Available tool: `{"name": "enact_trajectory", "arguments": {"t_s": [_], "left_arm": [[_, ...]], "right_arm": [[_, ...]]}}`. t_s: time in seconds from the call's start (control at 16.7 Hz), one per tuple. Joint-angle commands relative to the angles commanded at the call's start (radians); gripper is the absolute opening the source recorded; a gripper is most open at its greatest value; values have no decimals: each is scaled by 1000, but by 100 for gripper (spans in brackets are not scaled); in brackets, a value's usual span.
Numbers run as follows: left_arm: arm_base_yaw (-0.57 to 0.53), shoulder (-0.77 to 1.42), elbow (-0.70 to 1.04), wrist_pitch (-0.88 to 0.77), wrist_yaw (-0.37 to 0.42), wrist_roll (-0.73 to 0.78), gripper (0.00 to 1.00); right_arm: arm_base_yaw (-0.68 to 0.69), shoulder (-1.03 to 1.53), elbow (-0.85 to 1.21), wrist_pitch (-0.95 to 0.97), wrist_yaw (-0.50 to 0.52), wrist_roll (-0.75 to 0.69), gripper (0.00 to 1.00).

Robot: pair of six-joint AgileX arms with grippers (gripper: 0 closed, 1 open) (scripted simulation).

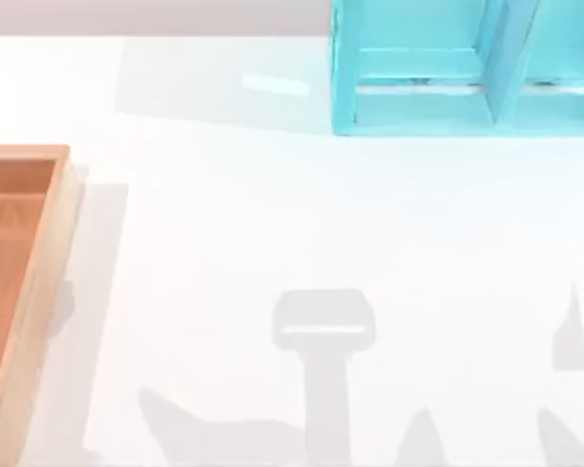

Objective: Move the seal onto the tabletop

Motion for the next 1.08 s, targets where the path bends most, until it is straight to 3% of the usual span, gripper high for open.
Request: {"name": "enact_trajectory", "arguments": {"t_s": [0.54, 1.08], "left_arm": [[138, 695, 532, -511, 0, 145, 100], [151, 777, 591, -570, 0, 162, 100]], "right_arm": [[0, 0, 0, 0, 0, 0, 100], [0, 0, 0, 0, 0, 0, 100]]}}
